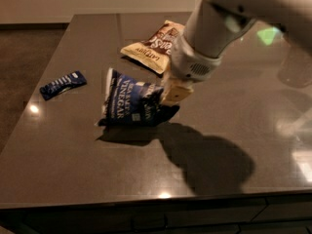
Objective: Pick blue chip bag
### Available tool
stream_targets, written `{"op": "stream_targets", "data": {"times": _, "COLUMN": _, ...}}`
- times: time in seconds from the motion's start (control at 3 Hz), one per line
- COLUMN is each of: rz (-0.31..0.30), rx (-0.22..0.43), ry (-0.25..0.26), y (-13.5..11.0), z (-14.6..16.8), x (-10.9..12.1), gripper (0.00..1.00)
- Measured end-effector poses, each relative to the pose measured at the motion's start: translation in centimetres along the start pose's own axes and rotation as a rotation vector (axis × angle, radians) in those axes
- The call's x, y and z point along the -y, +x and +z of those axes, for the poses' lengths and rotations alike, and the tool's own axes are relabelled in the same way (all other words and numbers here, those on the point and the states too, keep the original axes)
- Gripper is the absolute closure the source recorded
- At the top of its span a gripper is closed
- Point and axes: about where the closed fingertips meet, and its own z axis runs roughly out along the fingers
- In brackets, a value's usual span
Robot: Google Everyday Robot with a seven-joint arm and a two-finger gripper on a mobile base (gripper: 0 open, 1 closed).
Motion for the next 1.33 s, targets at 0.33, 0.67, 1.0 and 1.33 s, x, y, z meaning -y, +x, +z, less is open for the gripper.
{"op": "stream_targets", "data": {"times": 0.33, "rz": 0.010, "rx": 0.089, "ry": 0.017, "y": -0.4, "z": -4.6, "x": 0.5, "gripper": 1.00}}
{"op": "stream_targets", "data": {"times": 0.67, "rz": -0.013, "rx": 0.202, "ry": 0.030, "y": -1.4, "z": -9.5, "x": 0.9, "gripper": 1.00}}
{"op": "stream_targets", "data": {"times": 1.0, "rz": -0.034, "rx": 0.243, "ry": 0.033, "y": -1.9, "z": -11.4, "x": 1.0, "gripper": 1.00}}
{"op": "stream_targets", "data": {"times": 1.33, "rz": -0.039, "rx": 0.251, "ry": 0.041, "y": -2.2, "z": -11.7, "x": 1.1, "gripper": 1.00}}
